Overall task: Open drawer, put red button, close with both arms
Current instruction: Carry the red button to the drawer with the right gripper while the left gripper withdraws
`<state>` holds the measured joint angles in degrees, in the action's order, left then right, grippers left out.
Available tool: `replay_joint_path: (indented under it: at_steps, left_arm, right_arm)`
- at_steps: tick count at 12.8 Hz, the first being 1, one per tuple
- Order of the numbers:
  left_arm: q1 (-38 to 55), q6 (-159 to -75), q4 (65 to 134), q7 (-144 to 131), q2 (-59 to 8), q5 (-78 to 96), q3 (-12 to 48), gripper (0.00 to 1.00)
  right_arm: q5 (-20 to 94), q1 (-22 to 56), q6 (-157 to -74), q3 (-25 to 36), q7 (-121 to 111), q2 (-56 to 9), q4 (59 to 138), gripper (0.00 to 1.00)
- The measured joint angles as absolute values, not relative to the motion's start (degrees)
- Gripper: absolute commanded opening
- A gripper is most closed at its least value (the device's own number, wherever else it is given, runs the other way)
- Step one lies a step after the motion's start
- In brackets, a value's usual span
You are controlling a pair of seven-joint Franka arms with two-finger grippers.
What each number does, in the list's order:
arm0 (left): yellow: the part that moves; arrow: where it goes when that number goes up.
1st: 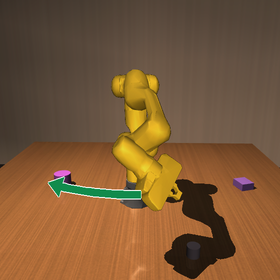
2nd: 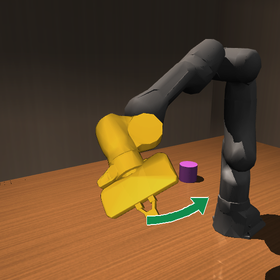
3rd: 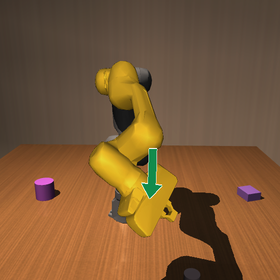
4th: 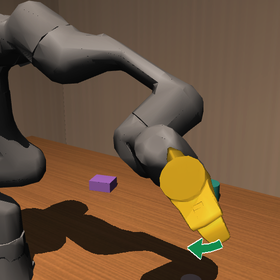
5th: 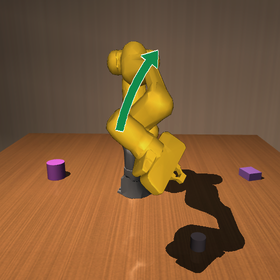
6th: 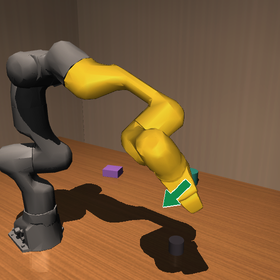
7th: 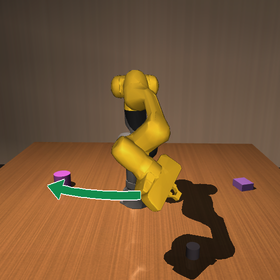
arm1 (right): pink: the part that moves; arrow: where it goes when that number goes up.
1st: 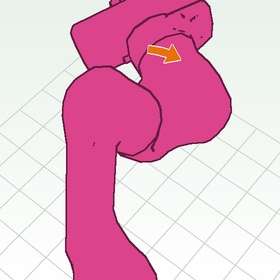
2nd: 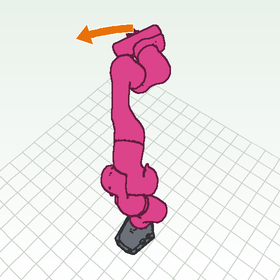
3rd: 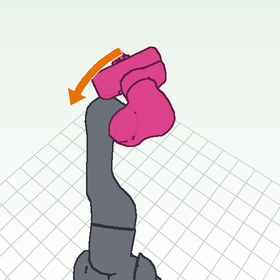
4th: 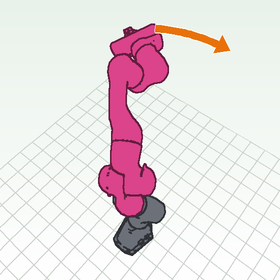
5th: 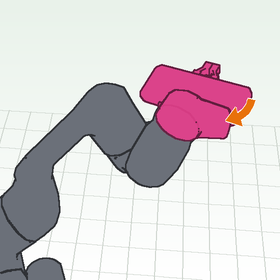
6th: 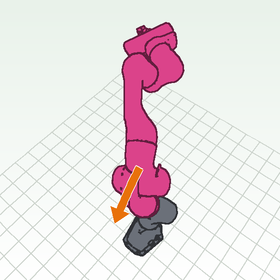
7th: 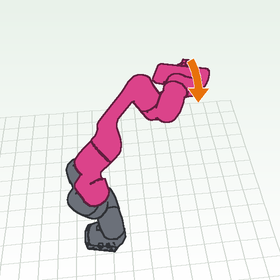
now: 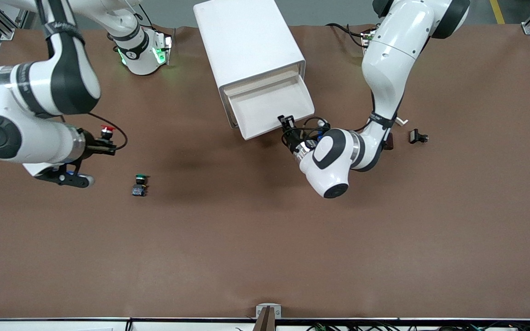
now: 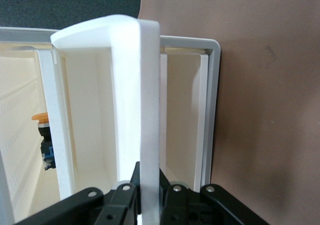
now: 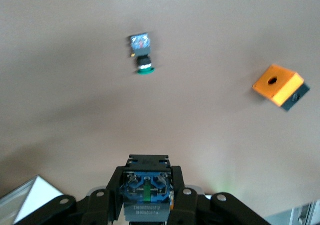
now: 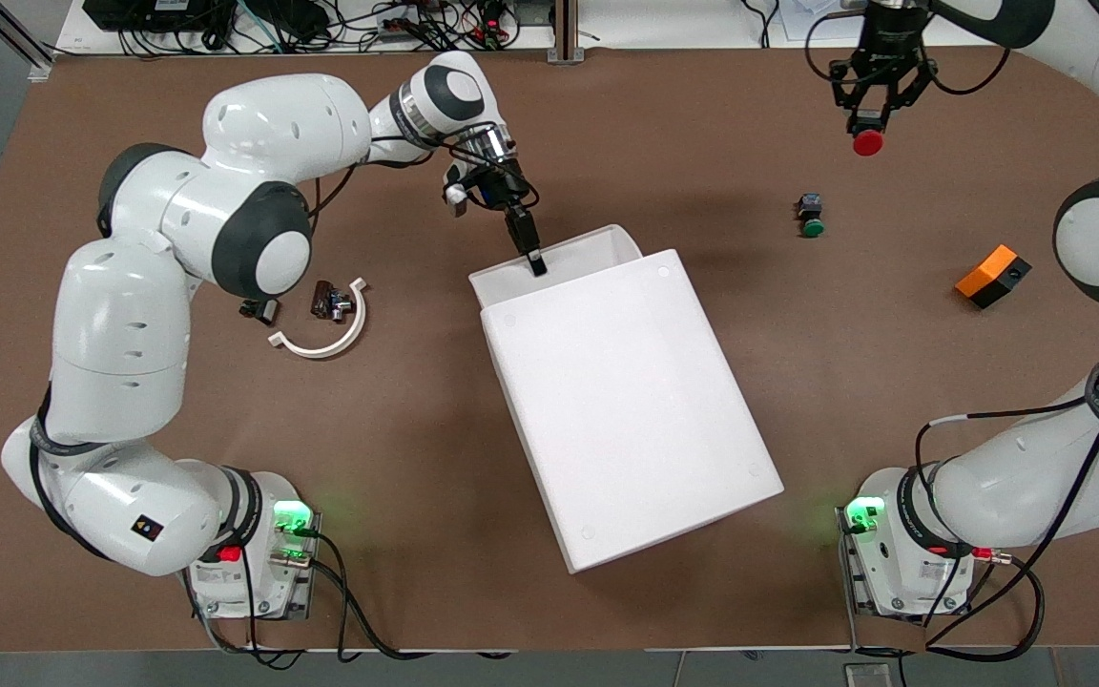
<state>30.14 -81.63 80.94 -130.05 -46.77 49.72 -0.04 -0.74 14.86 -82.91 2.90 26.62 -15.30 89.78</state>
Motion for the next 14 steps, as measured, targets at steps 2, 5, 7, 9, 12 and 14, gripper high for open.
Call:
replay_joint_path:
  at_steps: [2, 5, 7, 9, 12, 14]
  left_arm:
    - [29.27, -83.67, 80.71, -129.05, -46.93, 49.74, -0.68, 1.0]
    - [28.05, -84.69, 79.66, -127.8, -47.13, 49.53, -1.78, 1.0]
    - [27.11, -85.01, 77.76, -127.74, -47.12, 49.5, -3.03, 1.0]
    - [25.34, -85.09, 74.95, -126.82, -47.02, 49.49, -5.27, 1.0]
    - [20.79, -84.87, 72.3, -120.31, -46.35, 47.93, -7.99, 1.0]
    - [18.0, -84.54, 71.71, -111.93, -44.71, 41.69, -8.45, 1.0]
  right_arm:
    - [-0.35, 19.96, -81.15, 2.75, 36.11, -15.52, 89.46, 0.14]
    - [3.33, 28.31, -80.5, 2.63, 52.2, -15.66, 88.69, 0.13]
    - [5.99, 33.31, -80.95, 2.62, 61.26, -15.72, 88.22, 0.13]
    - [8.28, 37.22, -85.13, 2.63, 70.12, -15.97, 88.17, 0.13]
    - [9.19, 42.88, -91.93, 2.63, 83.59, -17.1, 88.12, 0.14]
    - [9.2, 46.64, -96.05, 2.63, 92.37, -18.31, 88.13, 0.14]
